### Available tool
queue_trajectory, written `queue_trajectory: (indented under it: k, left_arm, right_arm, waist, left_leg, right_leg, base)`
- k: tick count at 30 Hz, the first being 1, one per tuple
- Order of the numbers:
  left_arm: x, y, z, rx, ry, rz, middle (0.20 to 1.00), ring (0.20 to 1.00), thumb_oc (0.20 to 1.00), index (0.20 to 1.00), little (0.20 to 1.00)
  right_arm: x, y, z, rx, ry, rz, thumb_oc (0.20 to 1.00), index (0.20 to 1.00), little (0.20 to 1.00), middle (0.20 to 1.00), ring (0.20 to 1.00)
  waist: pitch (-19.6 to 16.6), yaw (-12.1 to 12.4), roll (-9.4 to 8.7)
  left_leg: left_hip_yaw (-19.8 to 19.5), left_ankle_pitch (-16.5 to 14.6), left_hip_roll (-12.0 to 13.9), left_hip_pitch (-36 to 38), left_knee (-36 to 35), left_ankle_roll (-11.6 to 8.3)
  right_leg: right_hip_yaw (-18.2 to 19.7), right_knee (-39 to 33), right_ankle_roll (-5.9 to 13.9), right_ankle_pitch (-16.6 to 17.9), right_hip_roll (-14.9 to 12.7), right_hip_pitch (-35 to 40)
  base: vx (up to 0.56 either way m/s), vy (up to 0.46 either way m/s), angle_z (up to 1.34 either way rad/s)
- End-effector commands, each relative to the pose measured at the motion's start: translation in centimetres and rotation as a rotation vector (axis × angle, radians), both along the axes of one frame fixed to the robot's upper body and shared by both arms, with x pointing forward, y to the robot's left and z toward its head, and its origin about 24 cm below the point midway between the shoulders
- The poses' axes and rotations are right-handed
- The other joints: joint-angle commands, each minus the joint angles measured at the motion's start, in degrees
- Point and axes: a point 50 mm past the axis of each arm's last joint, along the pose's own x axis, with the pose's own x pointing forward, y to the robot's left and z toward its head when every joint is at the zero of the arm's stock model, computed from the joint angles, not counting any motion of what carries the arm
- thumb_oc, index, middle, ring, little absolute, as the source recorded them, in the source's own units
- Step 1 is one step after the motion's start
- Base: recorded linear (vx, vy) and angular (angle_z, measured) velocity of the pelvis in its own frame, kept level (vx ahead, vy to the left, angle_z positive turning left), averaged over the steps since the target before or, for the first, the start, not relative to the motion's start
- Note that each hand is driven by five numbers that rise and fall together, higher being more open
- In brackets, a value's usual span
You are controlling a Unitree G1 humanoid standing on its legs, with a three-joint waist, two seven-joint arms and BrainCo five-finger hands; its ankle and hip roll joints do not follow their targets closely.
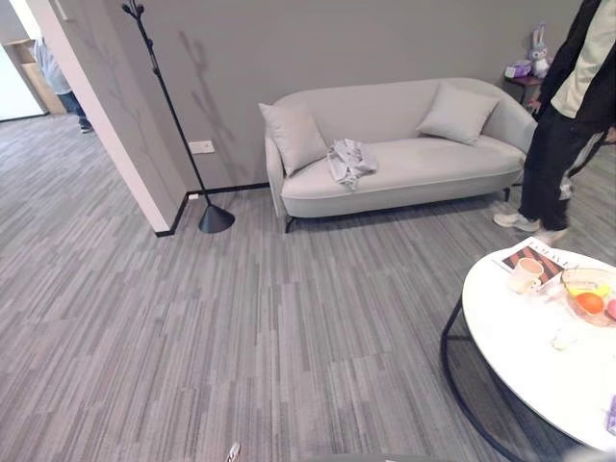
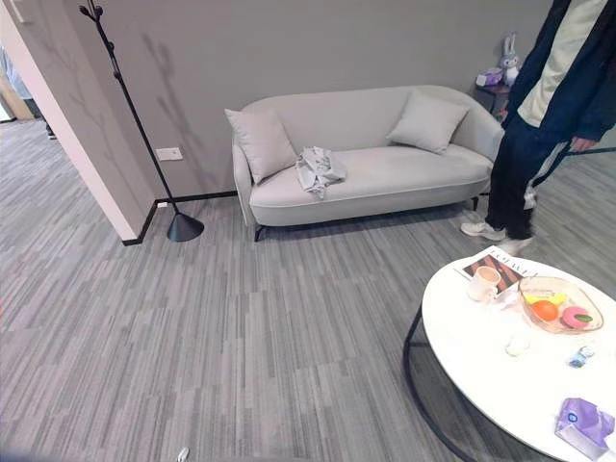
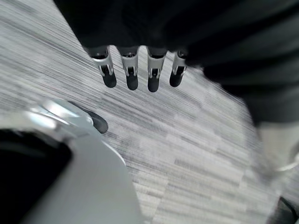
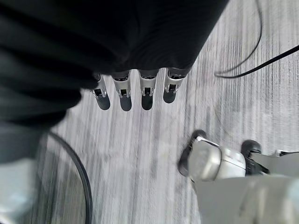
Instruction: Hang the clothes on the sofa on the clothes rack.
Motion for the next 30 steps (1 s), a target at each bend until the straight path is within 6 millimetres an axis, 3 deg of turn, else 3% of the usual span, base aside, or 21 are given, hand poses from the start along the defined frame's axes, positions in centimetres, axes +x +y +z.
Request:
queue_trajectory:
  k: [1,6,9,12,25,30]
  left_arm:
    - [0.5,-2.4,-0.3,-0.058,-0.002,0.047,1.000,1.000,1.000,1.000,1.000]
    - [0.3,-2.4,-0.3,-0.056,0.008,0.002,1.000,1.000,1.000,1.000,1.000]
    - [1.1,-2.9,-0.3,-0.061,-0.010,-0.150,1.000,1.000,1.000,1.000,1.000]
    - [1.7,-2.9,-0.3,-0.057,-0.033,-0.163,1.000,1.000,1.000,1.000,1.000]
    - [3.3,-2.3,-0.1,-0.025,-0.074,-0.175,1.000,1.000,1.000,1.000,1.000]
    - [3.3,-2.0,-0.1,-0.015,-0.060,-0.209,1.000,1.000,1.000,1.000,1.000]
  right_arm:
    - [1.1,0.4,0.0,0.001,0.005,-0.046,1.000,1.000,1.000,1.000,1.000]
    - [0.7,0.3,0.0,0.007,0.011,-0.014,1.000,1.000,1.000,1.000,1.000]
    - [1.9,0.6,-0.2,0.039,-0.024,0.189,1.000,1.000,1.000,1.000,1.000]
    - [2.3,0.6,-0.2,0.033,-0.040,0.237,1.000,1.000,1.000,1.000,1.000]
    - [3.4,0.5,-0.2,0.034,-0.077,0.253,1.000,1.000,1.000,1.000,1.000]
    - [2.8,0.7,-0.2,0.057,-0.062,0.241,1.000,1.000,1.000,1.000,1.000]
  waist:
    - [1.45,0.02,-1.07]
    - [1.31,-0.44,-1.06]
    - [1.27,-1.27,-1.09]
    - [1.23,-1.29,-1.11]
    - [0.79,-1.64,-0.69]
    - [0.71,-1.90,-0.47]
  left_leg:
    - [-1.31,1.31,2.39,2.99,-5.26,-3.60]
    - [-0.96,1.06,2.28,3.15,-5.76,-3.43]
    - [-0.05,0.62,1.97,2.77,-5.76,-3.08]
    - [0.03,0.48,1.77,2.90,-5.76,-2.89]
    - [-1.05,-0.36,0.33,3.58,-5.76,-1.91]
    - [-1.33,-0.75,-0.47,3.82,-5.76,-1.43]
  right_leg:
    - [-2.15,-21.15,5.86,11.14,-0.66,10.83]
    - [-1.41,-21.15,6.02,11.51,-0.68,10.43]
    - [-0.12,-21.15,6.40,12.30,-0.87,9.51]
    - [0.24,-21.15,6.52,12.37,-1.05,9.53]
    - [-1.00,-21.15,7.02,12.40,-2.64,10.98]
    - [-1.22,-21.08,7.23,12.65,-3.38,11.56]
  base:
    - [0.00,0.033,-0.03]
    - [-0.01,0.029,-0.02]
    - [-0.02,0.070,-0.13]
    - [-0.01,0.054,-0.13]
    - [0.01,0.059,0.03]
    - [0.02,0.058,0.05]
